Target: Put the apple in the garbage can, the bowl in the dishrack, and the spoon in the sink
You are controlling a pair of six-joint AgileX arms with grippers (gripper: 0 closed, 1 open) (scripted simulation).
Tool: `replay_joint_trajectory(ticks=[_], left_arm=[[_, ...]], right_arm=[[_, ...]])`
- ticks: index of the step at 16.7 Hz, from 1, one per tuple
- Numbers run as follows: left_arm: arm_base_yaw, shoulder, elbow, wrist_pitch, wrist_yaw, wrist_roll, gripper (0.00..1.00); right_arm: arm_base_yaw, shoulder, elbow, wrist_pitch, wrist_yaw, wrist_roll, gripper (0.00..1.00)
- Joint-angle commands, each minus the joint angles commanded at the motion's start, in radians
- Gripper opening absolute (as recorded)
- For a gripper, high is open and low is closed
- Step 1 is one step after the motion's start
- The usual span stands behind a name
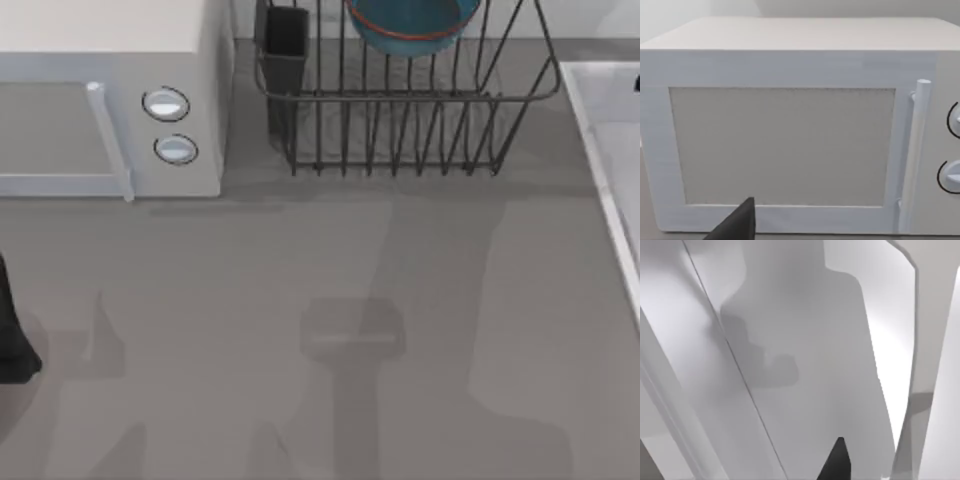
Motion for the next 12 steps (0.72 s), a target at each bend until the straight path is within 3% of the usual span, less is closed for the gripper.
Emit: replay_joint_trajectory(ticks=[11,12], left_arm=[[0.000,0.000,0.000,0.000,0.000,0.000,1.00],[0.000,0.000,0.000,0.000,0.000,0.000,1.00]], right_arm=[[0.000,0.000,0.000,0.000,0.000,0.000,0.98],[0.000,0.000,0.000,0.000,0.000,0.000,1.00]])
